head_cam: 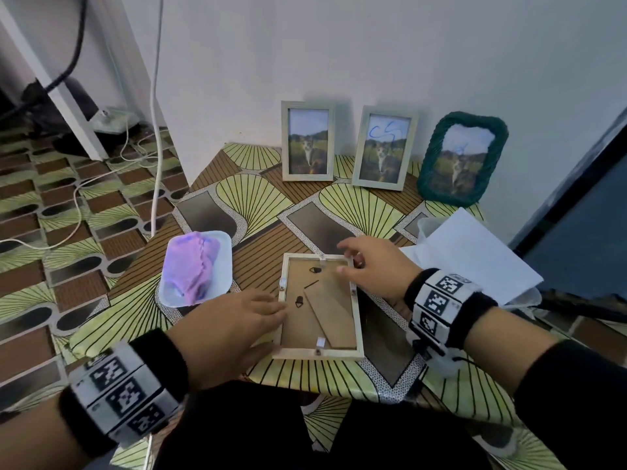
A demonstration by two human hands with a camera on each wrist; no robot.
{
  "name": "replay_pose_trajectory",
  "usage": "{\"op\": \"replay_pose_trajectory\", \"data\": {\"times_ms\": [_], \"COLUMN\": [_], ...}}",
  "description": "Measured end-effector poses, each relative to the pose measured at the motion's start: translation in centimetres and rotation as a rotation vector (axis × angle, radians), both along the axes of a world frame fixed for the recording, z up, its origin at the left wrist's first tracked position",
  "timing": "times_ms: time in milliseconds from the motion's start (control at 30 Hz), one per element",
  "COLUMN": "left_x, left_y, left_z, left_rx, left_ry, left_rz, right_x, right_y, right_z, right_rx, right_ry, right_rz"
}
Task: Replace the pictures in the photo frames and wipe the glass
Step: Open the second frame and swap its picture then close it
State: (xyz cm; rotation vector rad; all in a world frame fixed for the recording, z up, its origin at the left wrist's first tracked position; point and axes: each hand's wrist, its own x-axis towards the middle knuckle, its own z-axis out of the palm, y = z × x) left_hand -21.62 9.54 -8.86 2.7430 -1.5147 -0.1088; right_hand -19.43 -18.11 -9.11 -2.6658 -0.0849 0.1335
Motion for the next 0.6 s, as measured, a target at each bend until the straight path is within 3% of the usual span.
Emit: {"op": "replay_pose_trajectory", "data": {"times_ms": [233,367,600], "left_x": [-1.5,-2.7,-3.0], "left_y": [2.3,1.8,0.3], "left_z": [-0.3,0.0,-1.4], "left_rx": [0.128,0.021,0.128], "left_ry": [0.040,0.072,0.048], "left_rz": [0.095,0.144,0.193], "right_x": [-2.2,-3.3,-4.6], "right_y": [0.3,-0.2,-0.4], "right_z": [-1.0,-1.4,-1.0], "right_rx": [-0.380,-0.363,-0.342], "right_ry": [0.048,0.034,0.029], "right_rz": [0.110,0.065,-0.013]}}
